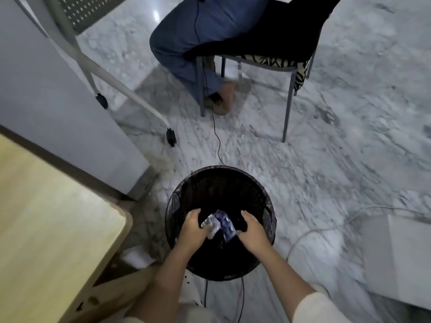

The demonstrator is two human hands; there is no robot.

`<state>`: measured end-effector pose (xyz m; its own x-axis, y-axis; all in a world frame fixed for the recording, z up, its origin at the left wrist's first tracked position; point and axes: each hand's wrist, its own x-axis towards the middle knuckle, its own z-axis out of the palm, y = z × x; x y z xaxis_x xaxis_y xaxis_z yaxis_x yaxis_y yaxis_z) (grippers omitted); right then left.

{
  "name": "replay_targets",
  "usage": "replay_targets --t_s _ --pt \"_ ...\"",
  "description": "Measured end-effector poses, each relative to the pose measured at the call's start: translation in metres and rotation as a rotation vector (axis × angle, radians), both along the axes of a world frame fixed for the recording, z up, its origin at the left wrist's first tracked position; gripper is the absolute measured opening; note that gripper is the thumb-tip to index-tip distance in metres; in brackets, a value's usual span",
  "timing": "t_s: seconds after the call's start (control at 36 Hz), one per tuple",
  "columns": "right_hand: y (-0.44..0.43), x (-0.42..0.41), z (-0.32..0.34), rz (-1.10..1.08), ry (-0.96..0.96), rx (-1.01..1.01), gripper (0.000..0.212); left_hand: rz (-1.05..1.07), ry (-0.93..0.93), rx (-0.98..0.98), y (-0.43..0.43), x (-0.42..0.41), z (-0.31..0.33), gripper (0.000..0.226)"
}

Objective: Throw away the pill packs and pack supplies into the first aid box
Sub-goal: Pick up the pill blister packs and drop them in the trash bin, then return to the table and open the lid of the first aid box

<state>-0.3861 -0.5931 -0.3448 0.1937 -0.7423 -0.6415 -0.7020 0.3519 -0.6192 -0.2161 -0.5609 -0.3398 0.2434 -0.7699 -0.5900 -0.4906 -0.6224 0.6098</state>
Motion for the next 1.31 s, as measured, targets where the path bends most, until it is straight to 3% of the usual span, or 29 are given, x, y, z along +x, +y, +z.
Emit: replay_targets --t_s 0.36,0.64,0.75,0.86,0.94,1.06,1.14,1.31 --pt "-0.007 -0.016 0.070 0.066 0.076 -0.093 0.061 -0.157 -0.132 -0.087 0.001 -0.010 0.064 0.061" --pt "0.004 -0.049 0.191 0.033 0.058 -0.309 0.050 -0.212 -0.201 -0.256 0.009 -0.052 0.179 0.056" --pt "0.011 -0.056 0.246 0.066 0.063 -0.425 0.052 -0.227 -0.204 -0.354 0.018 -0.060 0.234 0.038" --pt "0.020 -0.053 0.296 0.098 0.025 -0.531 0.051 -0.185 -0.219 -0.515 0.035 -0.058 0.293 0.054" --pt "0.029 -0.038 0.328 0.126 -0.015 -0.623 0.051 -0.129 -0.226 -0.647 0.058 -0.047 0.334 0.048" --pt "0.048 0.000 0.367 0.179 -0.075 -0.765 0.044 -0.061 -0.309 -0.750 0.090 -0.016 0.373 0.019" --pt "0.067 0.038 0.389 0.280 -0.121 -0.818 0.049 0.006 -0.385 -0.752 0.124 0.019 0.393 0.048" --pt "0.127 0.133 0.415 0.493 -0.275 -0.830 0.053 0.189 -0.614 -0.722 0.210 0.110 0.415 0.053"
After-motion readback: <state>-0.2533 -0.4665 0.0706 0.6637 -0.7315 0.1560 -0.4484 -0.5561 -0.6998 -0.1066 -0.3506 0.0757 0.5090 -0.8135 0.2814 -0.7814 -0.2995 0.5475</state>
